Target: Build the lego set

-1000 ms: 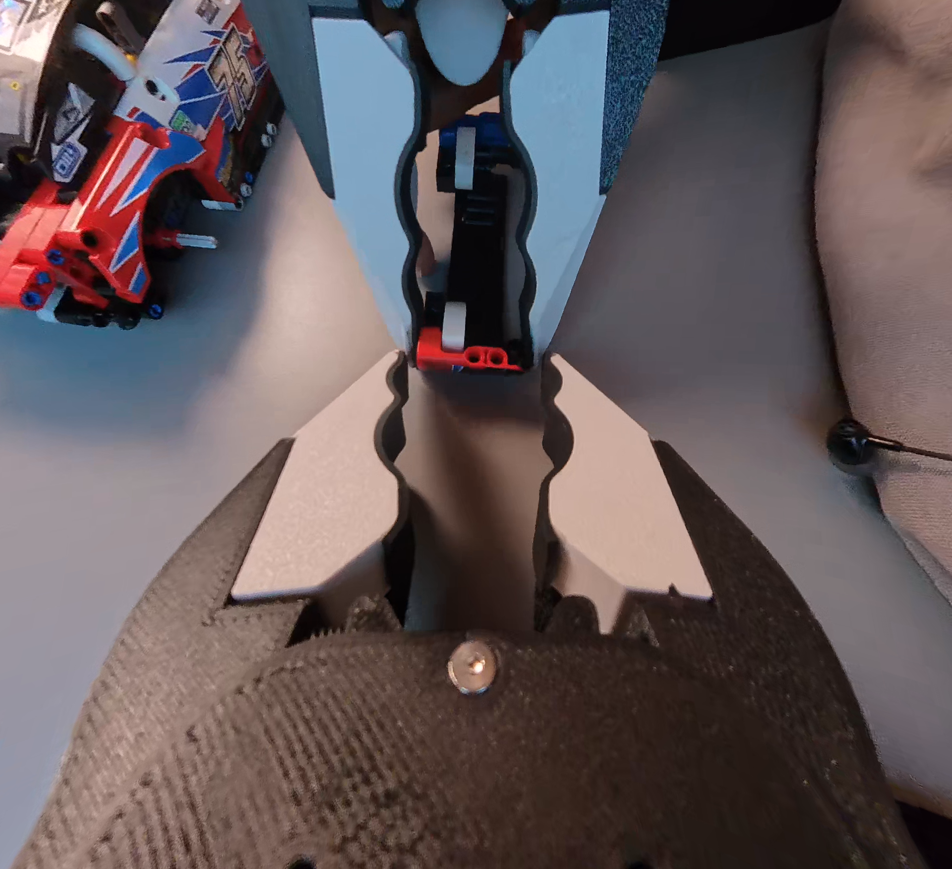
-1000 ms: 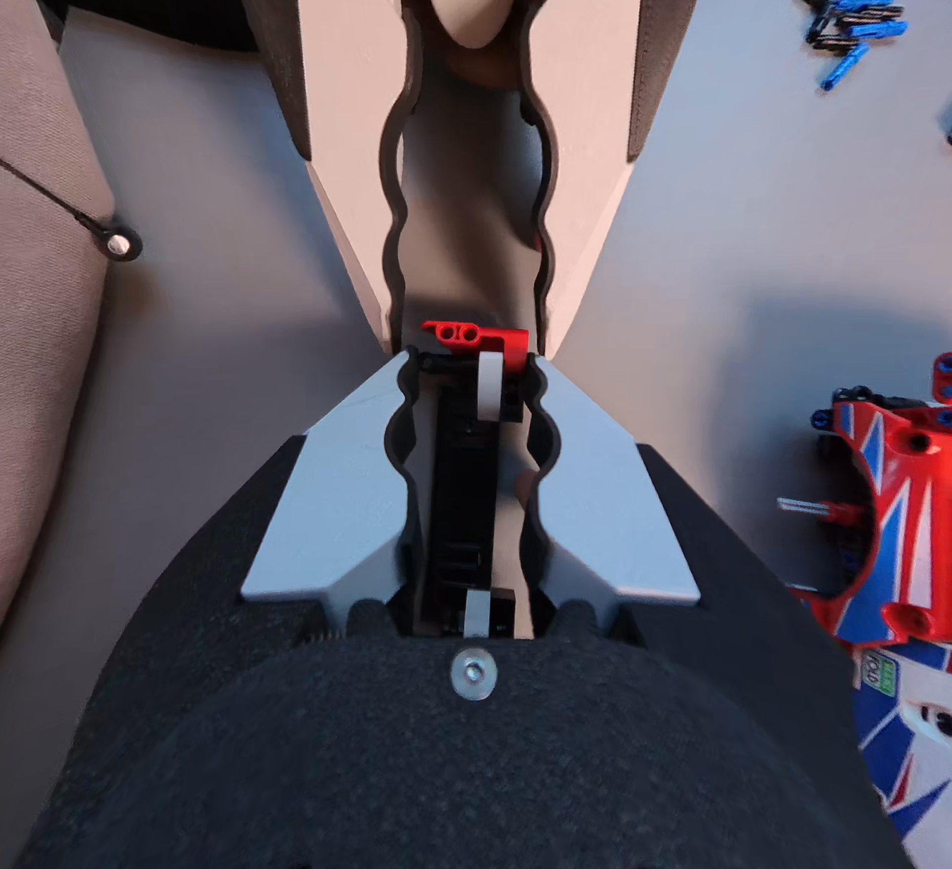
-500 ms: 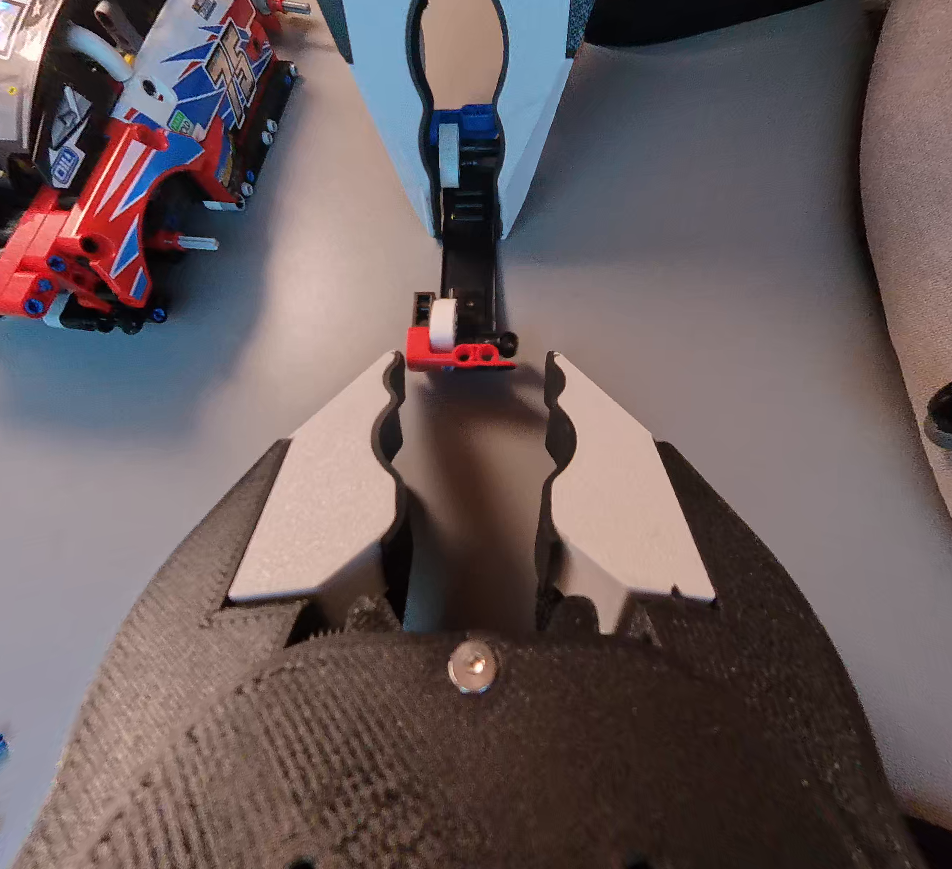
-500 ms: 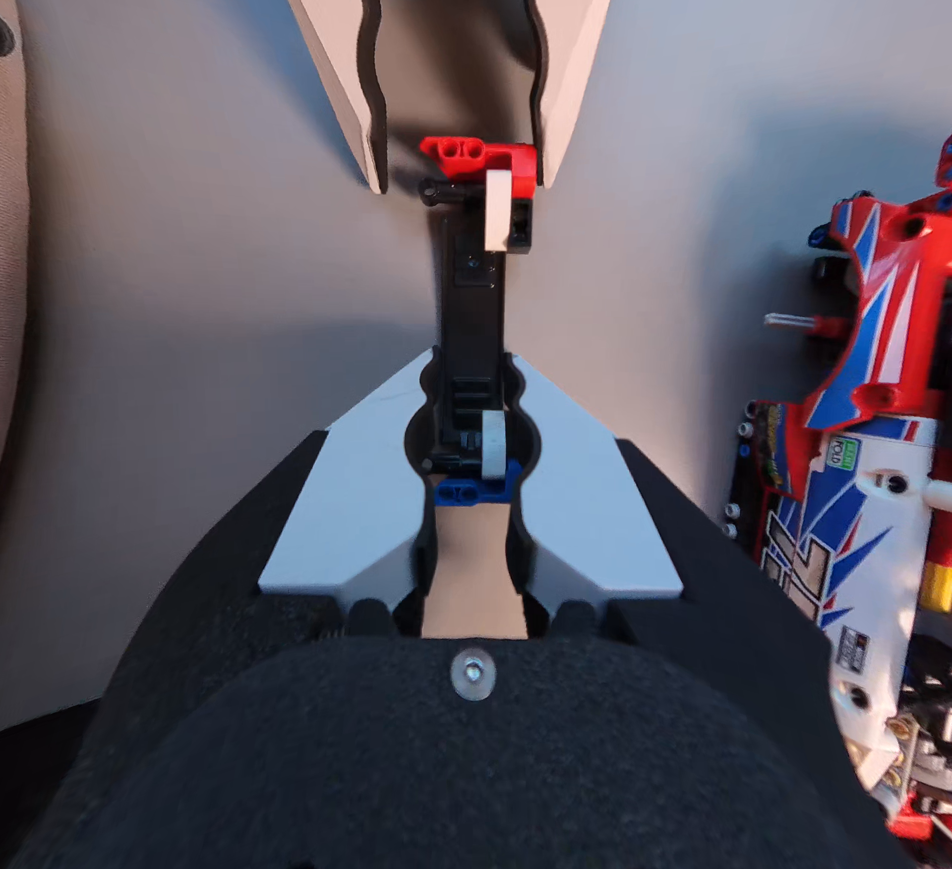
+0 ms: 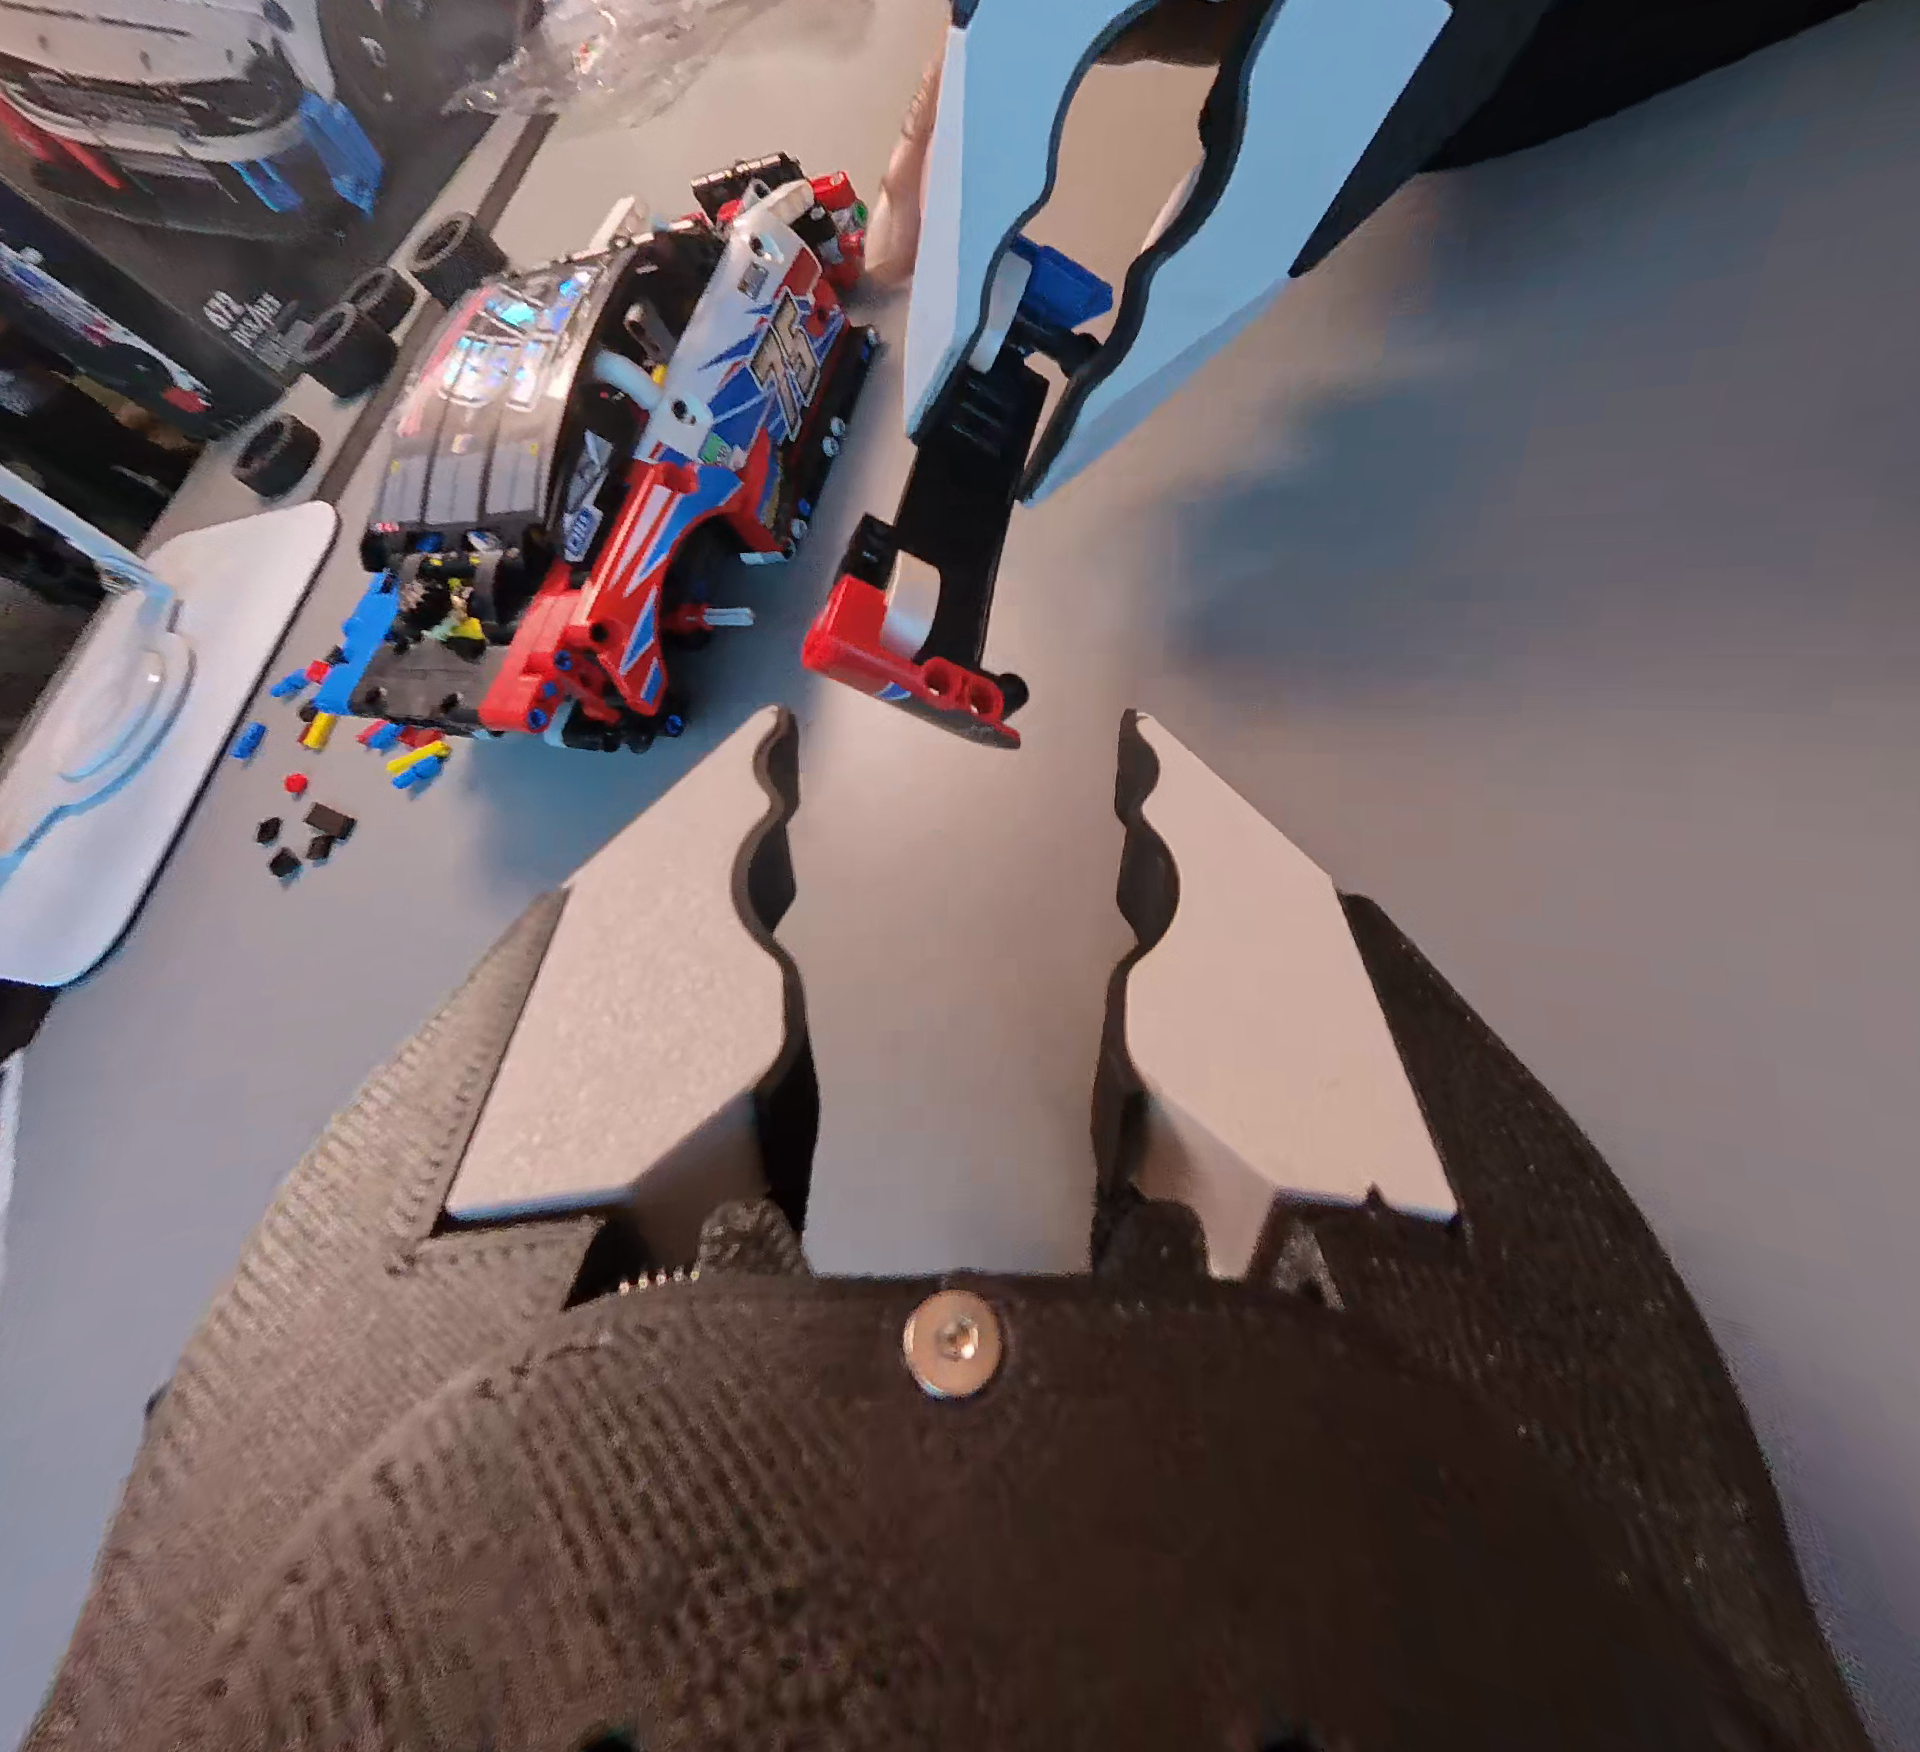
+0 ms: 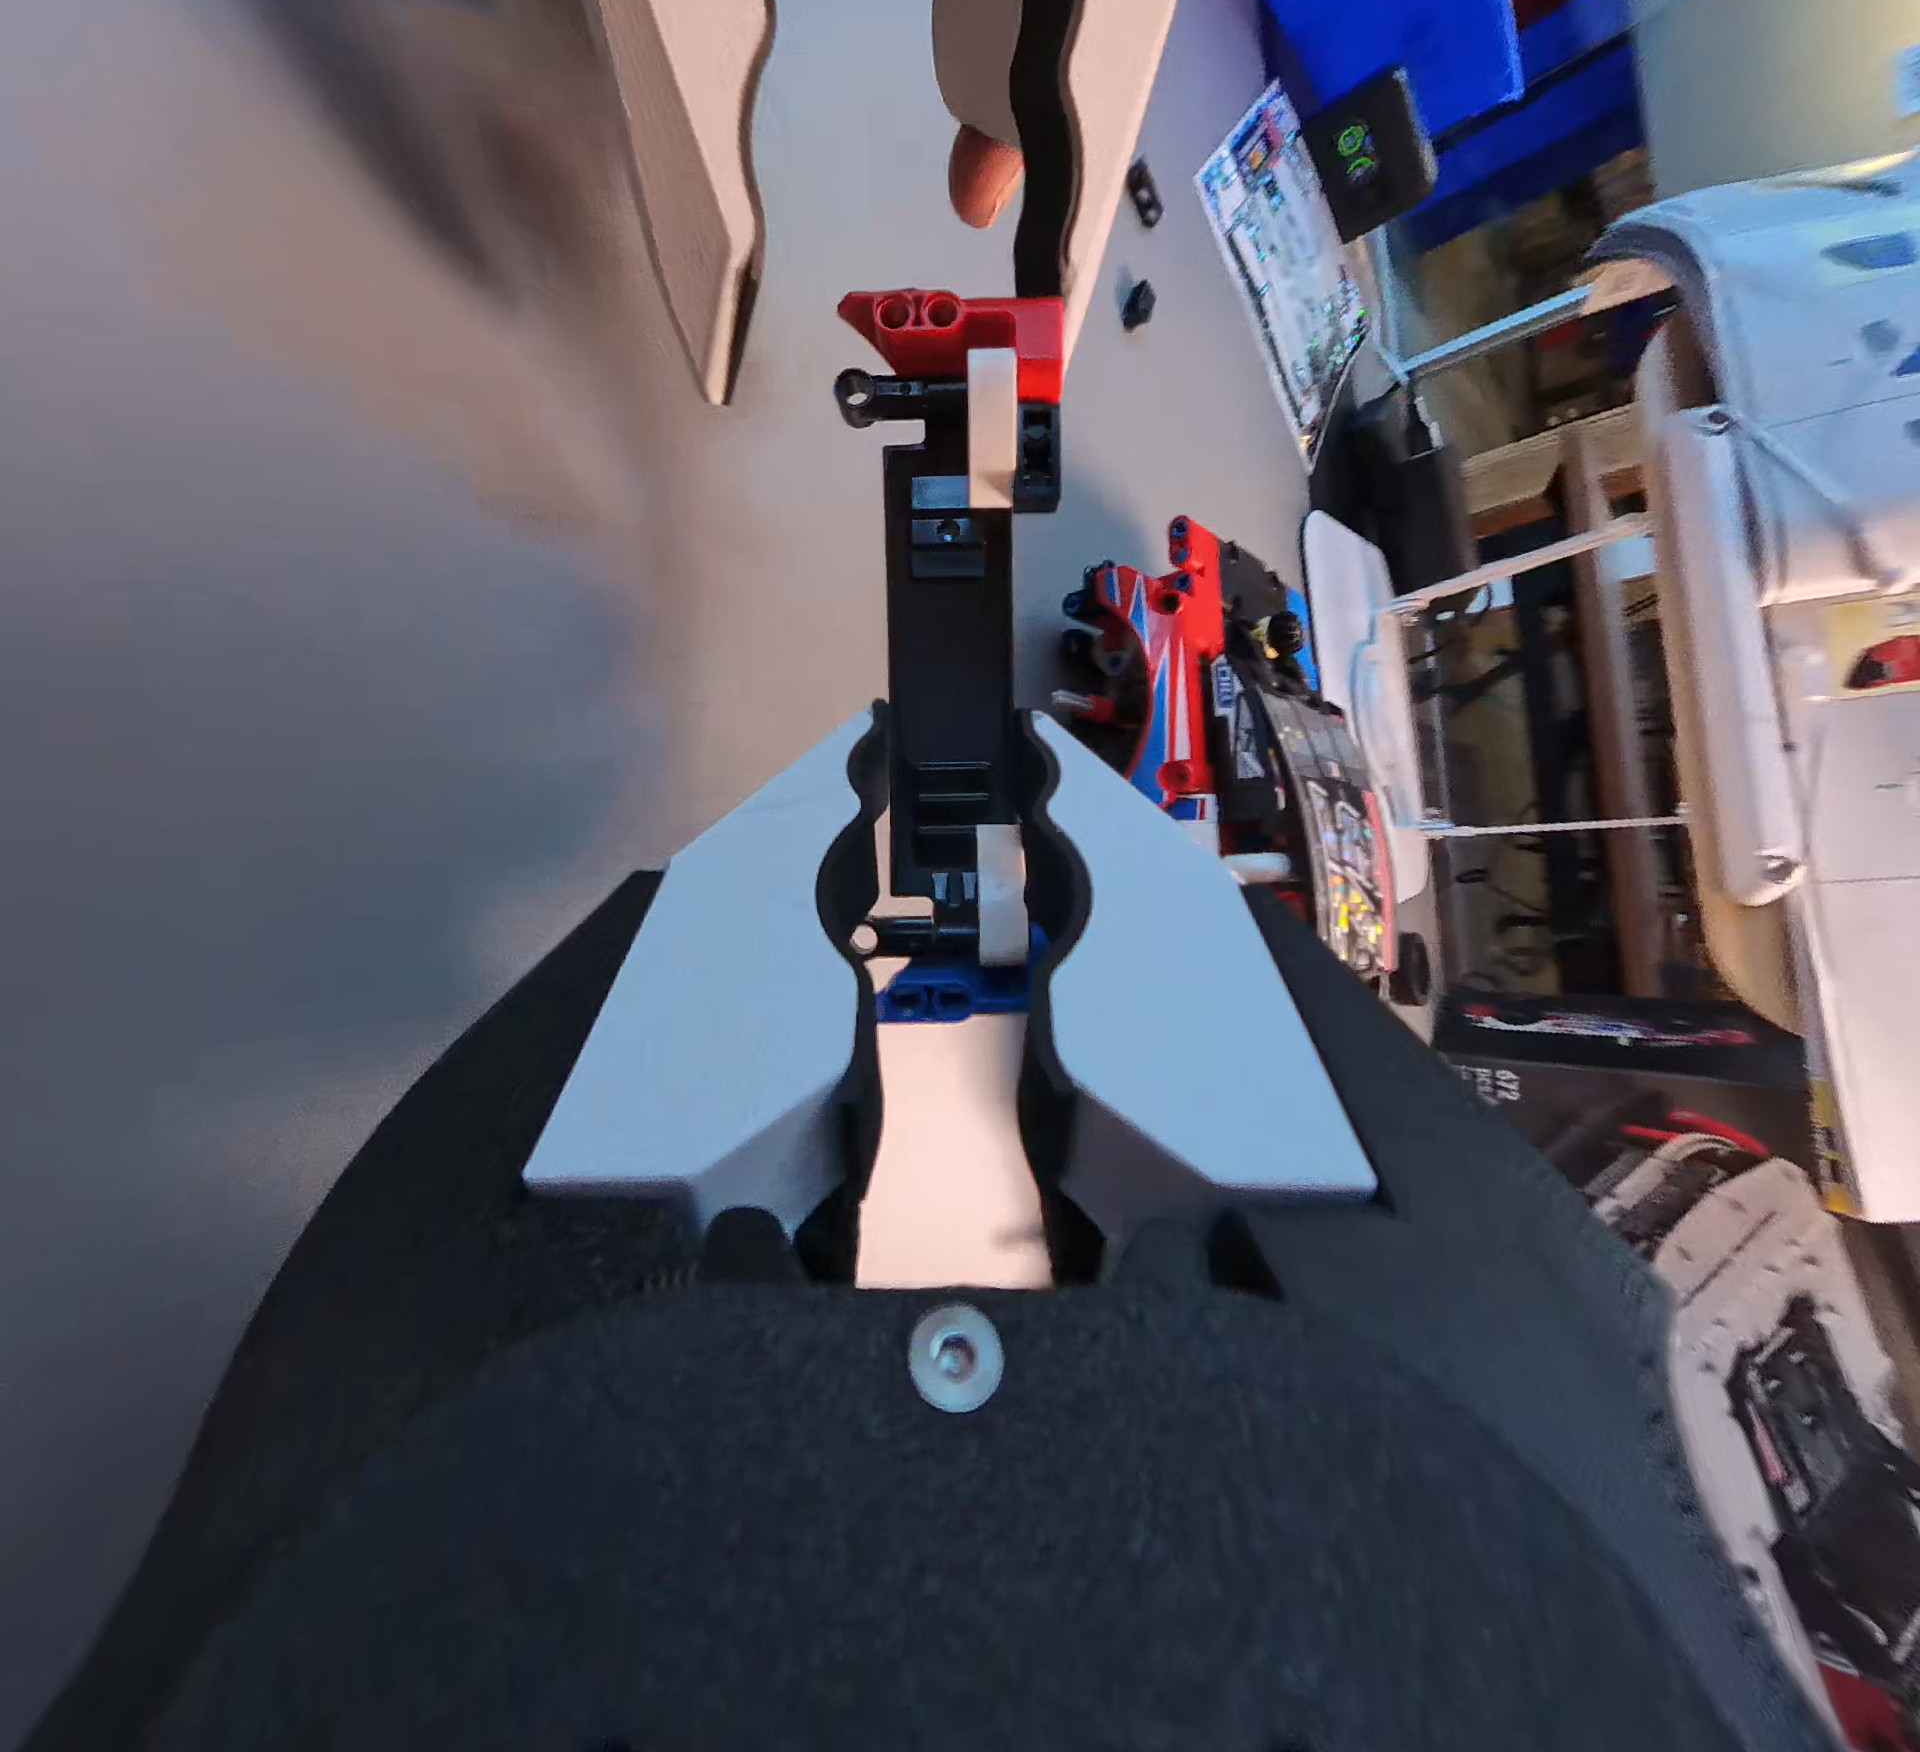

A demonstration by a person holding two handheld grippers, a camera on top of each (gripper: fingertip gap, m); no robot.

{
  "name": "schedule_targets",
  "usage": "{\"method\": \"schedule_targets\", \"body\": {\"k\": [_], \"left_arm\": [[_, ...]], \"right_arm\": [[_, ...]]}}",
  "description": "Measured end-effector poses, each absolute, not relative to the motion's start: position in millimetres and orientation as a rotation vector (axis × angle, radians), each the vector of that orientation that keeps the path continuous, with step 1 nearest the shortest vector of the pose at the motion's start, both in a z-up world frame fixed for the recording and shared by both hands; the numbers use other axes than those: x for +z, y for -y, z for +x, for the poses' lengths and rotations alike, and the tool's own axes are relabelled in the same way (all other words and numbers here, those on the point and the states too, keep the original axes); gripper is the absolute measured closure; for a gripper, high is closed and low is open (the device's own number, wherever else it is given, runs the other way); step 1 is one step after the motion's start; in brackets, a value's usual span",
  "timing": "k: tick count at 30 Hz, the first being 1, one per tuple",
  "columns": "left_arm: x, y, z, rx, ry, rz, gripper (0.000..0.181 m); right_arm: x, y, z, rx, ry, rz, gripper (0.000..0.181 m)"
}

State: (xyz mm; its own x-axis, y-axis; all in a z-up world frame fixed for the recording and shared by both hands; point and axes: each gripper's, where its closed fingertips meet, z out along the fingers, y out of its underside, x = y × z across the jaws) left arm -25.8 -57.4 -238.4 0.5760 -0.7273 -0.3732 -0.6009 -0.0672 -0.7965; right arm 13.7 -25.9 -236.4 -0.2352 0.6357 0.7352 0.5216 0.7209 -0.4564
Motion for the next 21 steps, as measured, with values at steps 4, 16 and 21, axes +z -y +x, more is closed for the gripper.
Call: {"method": "schedule_targets", "body": {"k": [4,16,21], "left_arm": [[-223,53,-26,-0.040,-1.089,-1.663,0.123],[-225,62,-14,-0.019,-1.208,-1.620,0.124],[-230,60,-16,0.018,-1.252,-1.663,0.132]], "right_arm": [[-230,31,12,0.118,1.885,-0.845,0.161],[-230,44,13,0.386,2.020,-1.017,0.161],[-232,43,14,0.378,2.114,-1.064,0.161]]}}
